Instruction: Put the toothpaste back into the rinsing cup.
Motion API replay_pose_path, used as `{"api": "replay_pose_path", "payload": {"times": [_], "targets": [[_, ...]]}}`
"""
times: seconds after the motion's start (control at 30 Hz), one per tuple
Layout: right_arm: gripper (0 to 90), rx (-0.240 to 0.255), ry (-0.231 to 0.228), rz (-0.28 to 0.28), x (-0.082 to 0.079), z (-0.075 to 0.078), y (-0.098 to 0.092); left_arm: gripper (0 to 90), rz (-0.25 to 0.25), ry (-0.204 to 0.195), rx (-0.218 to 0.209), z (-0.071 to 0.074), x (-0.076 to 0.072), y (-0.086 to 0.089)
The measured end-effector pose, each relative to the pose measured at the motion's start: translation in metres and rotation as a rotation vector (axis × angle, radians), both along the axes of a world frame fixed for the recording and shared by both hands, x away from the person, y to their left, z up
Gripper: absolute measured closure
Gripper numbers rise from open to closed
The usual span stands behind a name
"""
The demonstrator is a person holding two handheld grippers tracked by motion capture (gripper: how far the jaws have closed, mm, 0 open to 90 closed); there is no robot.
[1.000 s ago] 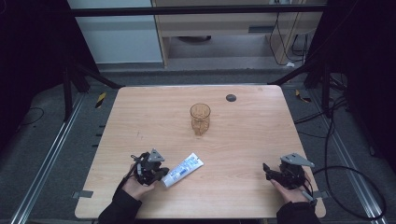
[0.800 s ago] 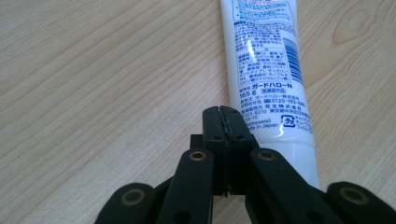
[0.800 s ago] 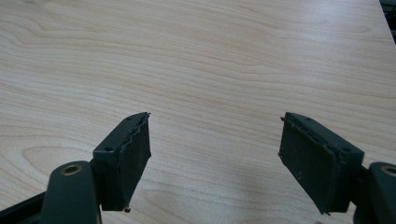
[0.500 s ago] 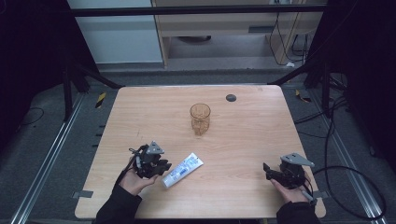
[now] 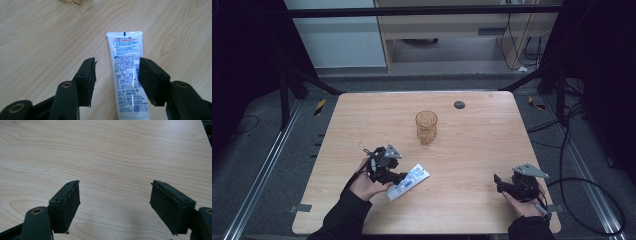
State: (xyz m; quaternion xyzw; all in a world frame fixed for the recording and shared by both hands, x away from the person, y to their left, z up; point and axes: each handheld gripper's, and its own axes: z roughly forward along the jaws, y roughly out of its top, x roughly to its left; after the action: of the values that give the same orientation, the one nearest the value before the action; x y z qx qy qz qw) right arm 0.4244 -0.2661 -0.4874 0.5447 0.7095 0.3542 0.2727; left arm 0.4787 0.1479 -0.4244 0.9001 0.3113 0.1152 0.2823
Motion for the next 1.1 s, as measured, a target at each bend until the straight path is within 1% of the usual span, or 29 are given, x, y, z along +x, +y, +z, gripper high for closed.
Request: {"api": "replay_pose_path", "payload": {"times": [0.07,0.2,0.23,0.33,0.43,0.53,0.57,0.6,0.63,0.67,0.7,0.8,1.03,1.1], "targets": [[23.8,-0.001,0.001,0.001,0.000,0.000,0.000,43.2,-0.011,0.009,0.020,-0.003,0.002,-0.008],[23.7,-0.001,0.001,0.001,0.000,0.000,0.000,41.4,-0.017,0.018,0.031,-0.006,0.005,-0.014],[23.7,-0.001,0.001,0.001,0.000,0.000,0.000,41.0,-0.020,0.025,0.043,-0.008,0.007,-0.017],[23.7,-0.001,0.002,0.002,0.000,0.000,0.000,39.8,-0.019,0.034,0.047,-0.010,0.009,-0.020],[23.7,0.001,0.005,0.000,0.000,0.000,0.000,38.5,-0.021,0.054,0.068,-0.014,0.012,-0.024],[23.7,0.000,0.006,0.002,0.001,-0.001,0.000,38.0,-0.024,0.061,0.080,-0.016,0.014,-0.027],[23.7,0.000,0.007,0.002,0.001,-0.001,0.000,37.9,-0.028,0.069,0.089,-0.019,0.015,-0.030],[23.7,0.000,0.007,0.002,0.001,-0.001,0.000,37.8,-0.028,0.069,0.089,-0.019,0.015,-0.030],[23.7,0.000,0.007,0.002,0.001,-0.001,0.000,37.7,-0.029,0.079,0.099,-0.022,0.017,-0.033],[23.7,0.001,0.007,0.002,0.001,-0.001,0.000,37.7,-0.029,0.079,0.099,-0.022,0.017,-0.033],[23.6,0.001,0.008,0.003,0.001,-0.001,0.000,37.7,-0.032,0.087,0.110,-0.025,0.019,-0.035],[23.6,0.001,0.009,0.004,0.001,-0.001,0.000,37.5,-0.037,0.098,0.122,-0.029,0.020,-0.038],[23.5,-0.001,0.009,0.007,0.001,-0.001,0.000,37.3,-0.036,0.112,0.132,-0.036,0.021,-0.042],[23.4,0.003,0.013,0.007,0.001,-0.001,0.000,37.3,-0.033,0.118,0.126,-0.038,0.021,-0.042]]}}
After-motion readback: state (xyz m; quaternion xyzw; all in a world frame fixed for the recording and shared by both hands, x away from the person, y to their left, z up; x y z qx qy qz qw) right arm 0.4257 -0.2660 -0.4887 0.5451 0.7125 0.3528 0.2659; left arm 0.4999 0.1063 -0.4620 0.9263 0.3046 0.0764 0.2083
